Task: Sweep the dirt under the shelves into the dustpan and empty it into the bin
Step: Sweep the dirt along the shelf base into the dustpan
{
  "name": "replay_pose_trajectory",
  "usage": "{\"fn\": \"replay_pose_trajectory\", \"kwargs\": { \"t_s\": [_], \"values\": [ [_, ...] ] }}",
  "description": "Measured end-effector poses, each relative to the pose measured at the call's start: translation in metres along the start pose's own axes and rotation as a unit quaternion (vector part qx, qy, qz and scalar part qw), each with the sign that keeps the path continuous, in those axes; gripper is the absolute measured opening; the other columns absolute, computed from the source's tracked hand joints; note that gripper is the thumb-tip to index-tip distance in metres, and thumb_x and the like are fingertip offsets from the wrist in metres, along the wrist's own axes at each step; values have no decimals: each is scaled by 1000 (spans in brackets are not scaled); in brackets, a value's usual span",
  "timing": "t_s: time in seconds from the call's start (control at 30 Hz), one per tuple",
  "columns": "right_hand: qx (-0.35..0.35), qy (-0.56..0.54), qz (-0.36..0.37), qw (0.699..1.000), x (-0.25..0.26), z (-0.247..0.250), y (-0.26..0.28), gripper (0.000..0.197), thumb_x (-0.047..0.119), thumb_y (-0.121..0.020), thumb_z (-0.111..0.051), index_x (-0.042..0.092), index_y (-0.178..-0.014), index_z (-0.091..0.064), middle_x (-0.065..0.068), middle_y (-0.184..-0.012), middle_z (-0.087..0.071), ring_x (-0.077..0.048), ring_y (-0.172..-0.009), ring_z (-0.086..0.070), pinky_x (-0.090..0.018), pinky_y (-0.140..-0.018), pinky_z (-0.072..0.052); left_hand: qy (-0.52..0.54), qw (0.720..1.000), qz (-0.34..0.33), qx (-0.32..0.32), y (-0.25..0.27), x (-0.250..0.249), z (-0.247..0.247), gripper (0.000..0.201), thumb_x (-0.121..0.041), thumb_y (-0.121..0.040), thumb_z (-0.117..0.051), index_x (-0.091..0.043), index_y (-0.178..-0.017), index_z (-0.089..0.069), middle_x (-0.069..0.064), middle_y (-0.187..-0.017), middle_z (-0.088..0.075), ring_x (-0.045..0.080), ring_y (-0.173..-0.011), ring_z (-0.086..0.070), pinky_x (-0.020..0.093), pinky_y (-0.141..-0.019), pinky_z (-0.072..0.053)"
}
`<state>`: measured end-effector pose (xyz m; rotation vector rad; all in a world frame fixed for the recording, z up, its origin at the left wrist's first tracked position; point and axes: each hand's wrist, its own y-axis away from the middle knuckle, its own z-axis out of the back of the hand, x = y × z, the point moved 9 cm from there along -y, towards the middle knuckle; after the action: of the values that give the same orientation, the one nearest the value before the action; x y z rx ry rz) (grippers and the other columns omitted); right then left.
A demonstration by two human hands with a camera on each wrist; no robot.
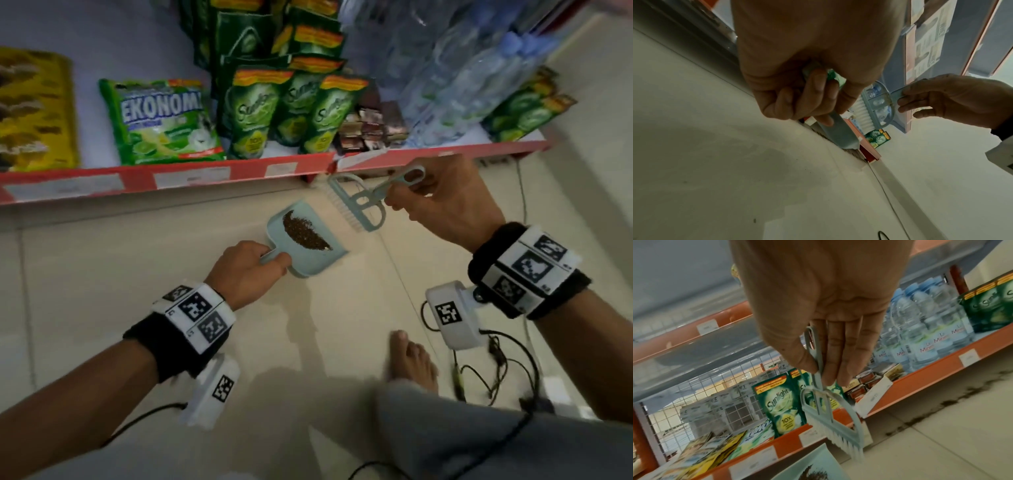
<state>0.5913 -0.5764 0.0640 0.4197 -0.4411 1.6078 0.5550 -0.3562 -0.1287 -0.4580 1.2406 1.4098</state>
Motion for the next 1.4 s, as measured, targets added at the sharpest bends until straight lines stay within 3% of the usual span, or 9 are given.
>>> {"fn": "replay_pose_trajectory", "kwargs": {
  "t_s": [0.07, 0.17, 0.23, 0.4, 0.7, 0.87, 1.1, 1.23, 1.4],
  "values": [
    [-19, 14, 26, 999, -10, 6, -2, 8, 13, -83, -67, 11, -85, -75, -1, -78, -74, -20, -72, -71, -39, -69, -60, -9, 1000, 8, 7, -11, -8, -11, 38, -41, -89, -62, -6, -84, -75, -1, -66, -64, 14, -61, -57, 24, -58, -42],
    [-16, 43, 66, 997, -29, 7, -4, 11, 17, -85, -69, 17, -89, -79, 8, -79, -74, -3, -71, -69, -9, -69, -53, -13, 1000, 27, 10, -25, -18, -27, 38, -39, -87, -62, -3, -86, -75, 2, -69, -63, 17, -63, -56, 27, -62, -43],
    [-5, 69, 96, 993, -44, 9, -6, 12, 19, -85, -69, 21, -90, -80, 13, -76, -73, 1, -72, -67, -2, -65, -47, -22, 999, 37, 11, -36, -23, -38, 38, -38, -87, -63, -1, -87, -74, 3, -68, -61, 18, -64, -55, 28, -64, -43],
    [70, 114, 121, 984, -98, 3, -27, 14, 25, -84, -65, 28, -89, -77, 11, -74, -73, -7, -66, -67, -35, -68, -58, -31, 995, 93, 28, -57, -17, -57, 28, -36, -88, -65, -17, -68, -74, -9, -50, -54, 15, -57, -51, 27, -59, -40],
    [102, 106, 169, 974, -124, 16, -60, 6, 23, -77, -71, 20, -74, -67, 6, -69, -69, -14, -62, -66, -37, -61, -58, -7, 988, 151, -34, -51, -20, -53, 25, -27, -92, -63, -6, -82, -74, -5, -50, -47, 14, -52, -43, 25, -54, -35],
    [159, 192, 165, 954, -146, -15, -75, 8, 19, -90, -61, 18, -94, -67, -2, -85, -70, -22, -77, -64, -38, -75, -55, 13, 987, 156, -38, -64, -17, -66, 24, -29, -90, -65, -10, -77, -73, -8, -47, -49, 13, -52, -45, 25, -55, -37],
    [130, 346, 195, 909, -160, -64, -107, 31, 13, -94, -47, 23, -119, -62, -10, -108, -69, -35, -91, -67, -40, -69, -53, 43, 982, 172, -58, -90, -8, -100, 28, -35, -89, -65, -15, -71, -73, -12, -45, -53, 13, -57, -52, 26, -60, -41],
    [100, 383, 136, 908, -176, -80, -129, 34, 8, -86, -54, 18, -118, -63, -15, -103, -70, -39, -77, -68, -38, -57, -52, 49, 988, 118, -88, -105, -25, -107, 50, -48, -74, -57, 0, -81, -71, -4, -57, -57, 14, -56, -52, 29, -63, -43],
    [111, 377, 129, 910, -178, -108, -140, 32, 7, -86, -56, 18, -115, -63, -11, -89, -71, -37, -63, -67, -33, -50, -44, 32, 994, 82, -66, -114, -34, -118, 49, -49, -75, -51, -4, -81, -68, -6, -57, -55, 12, -55, -51, 29, -60, -43]
  ]
}}
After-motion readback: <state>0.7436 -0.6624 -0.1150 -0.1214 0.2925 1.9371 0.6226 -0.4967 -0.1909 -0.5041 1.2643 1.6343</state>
